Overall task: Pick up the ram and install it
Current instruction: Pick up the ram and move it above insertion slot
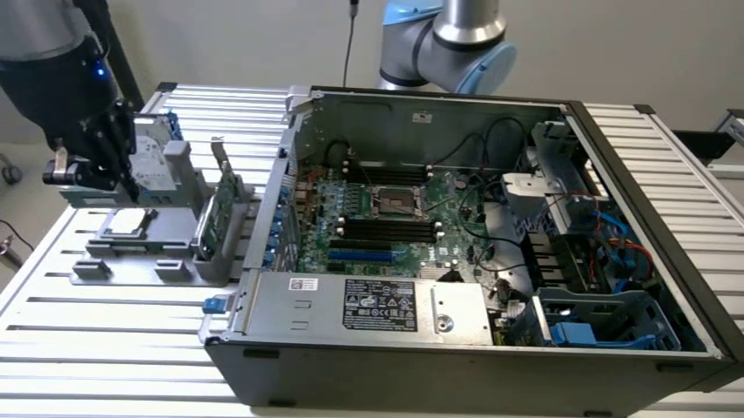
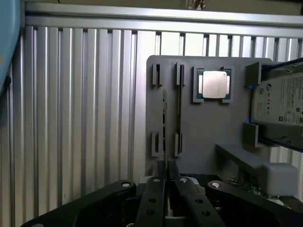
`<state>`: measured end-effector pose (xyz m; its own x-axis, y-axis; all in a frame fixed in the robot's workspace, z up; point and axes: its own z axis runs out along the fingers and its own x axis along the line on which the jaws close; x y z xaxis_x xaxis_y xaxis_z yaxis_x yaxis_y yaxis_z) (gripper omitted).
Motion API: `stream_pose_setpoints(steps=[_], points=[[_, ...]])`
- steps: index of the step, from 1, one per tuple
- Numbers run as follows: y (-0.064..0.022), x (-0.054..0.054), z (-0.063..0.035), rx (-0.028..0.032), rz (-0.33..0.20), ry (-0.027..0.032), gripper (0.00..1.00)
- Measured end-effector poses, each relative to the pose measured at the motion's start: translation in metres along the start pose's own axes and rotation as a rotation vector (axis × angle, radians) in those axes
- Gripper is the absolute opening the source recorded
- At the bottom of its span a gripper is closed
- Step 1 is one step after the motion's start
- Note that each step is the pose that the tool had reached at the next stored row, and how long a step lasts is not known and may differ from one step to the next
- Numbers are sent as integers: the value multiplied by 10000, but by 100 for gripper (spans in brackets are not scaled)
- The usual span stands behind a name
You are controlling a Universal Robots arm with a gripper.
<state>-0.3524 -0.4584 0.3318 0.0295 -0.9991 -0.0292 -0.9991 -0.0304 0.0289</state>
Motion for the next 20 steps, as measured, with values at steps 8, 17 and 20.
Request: stream_pose_setpoints(steps=[8, 17, 20], points=[[-331, 6, -159, 8, -72, -427, 14], [-690, 10, -378, 12, -164, -887, 14], [-807, 12, -450, 13, -194, -1030, 14]])
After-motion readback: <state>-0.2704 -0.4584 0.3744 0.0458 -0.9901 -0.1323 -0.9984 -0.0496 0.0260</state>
